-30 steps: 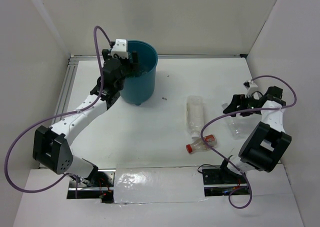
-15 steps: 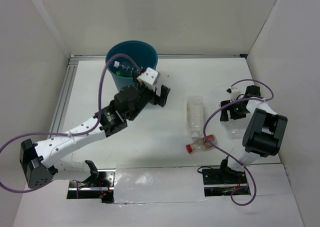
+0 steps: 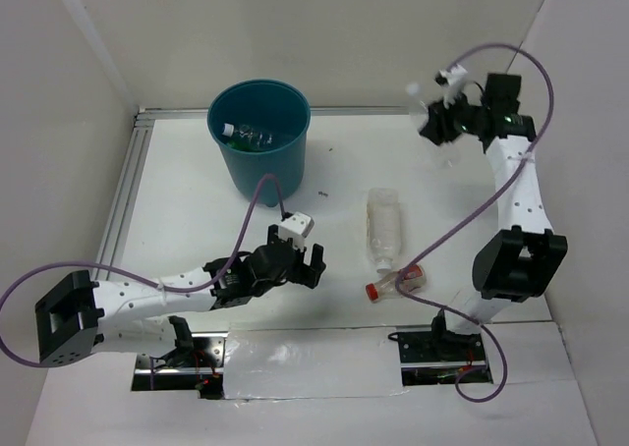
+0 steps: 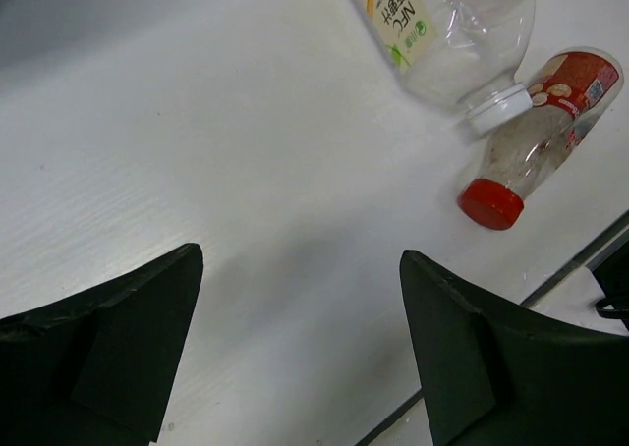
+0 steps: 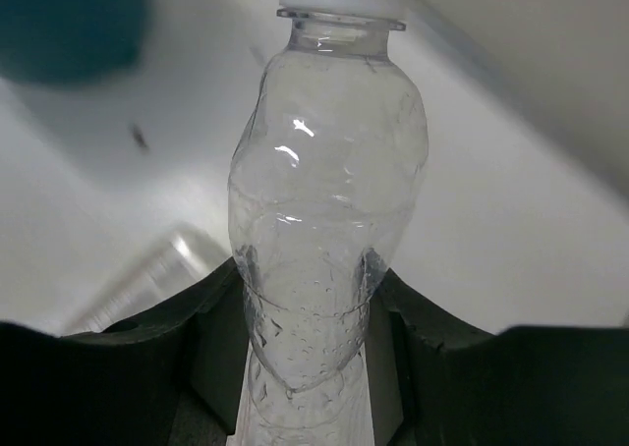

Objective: Put the plastic bottles in the bin

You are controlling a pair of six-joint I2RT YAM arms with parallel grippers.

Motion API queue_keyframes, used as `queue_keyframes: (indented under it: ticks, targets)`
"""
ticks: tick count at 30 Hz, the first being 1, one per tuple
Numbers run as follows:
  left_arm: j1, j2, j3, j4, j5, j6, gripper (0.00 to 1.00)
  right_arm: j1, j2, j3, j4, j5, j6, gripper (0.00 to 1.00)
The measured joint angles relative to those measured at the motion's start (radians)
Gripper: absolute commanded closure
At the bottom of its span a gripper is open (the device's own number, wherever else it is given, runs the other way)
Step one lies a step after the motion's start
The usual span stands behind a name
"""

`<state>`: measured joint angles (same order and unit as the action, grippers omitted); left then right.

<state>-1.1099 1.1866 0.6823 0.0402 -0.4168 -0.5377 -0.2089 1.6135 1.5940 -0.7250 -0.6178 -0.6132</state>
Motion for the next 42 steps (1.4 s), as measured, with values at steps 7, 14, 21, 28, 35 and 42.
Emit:
queue_keyframes:
  ticks: [7,14,21,28,35,42]
  targets:
    - [-0.017,-0.010,-0.048,0.034,0.008,-0.126,0.05,0.447,0.054,0.261,0.393,-0.156,0.212,0.80]
    - [-0.058,-0.010,-0.065,0.043,0.009,-0.190,0.02,0.689,0.487,0.763,0.580,-0.116,0.401,0.69]
    - [-0.071,0.035,-0.047,0.074,0.002,-0.195,0.01,0.753,0.717,0.894,0.586,-0.065,0.531,0.03]
    - [-0.068,0.282,0.220,0.072,-0.032,-0.179,0.01,0.684,0.656,0.871,0.528,0.033,0.566,0.11]
    - [-0.040,0.571,0.598,-0.061,-0.081,-0.293,0.01,0.332,0.239,0.468,0.378,0.130,0.552,0.54]
    - [-0.037,0.878,1.037,-0.375,-0.206,-0.439,0.01,-0.023,-0.142,-0.064,0.280,0.074,0.526,0.44]
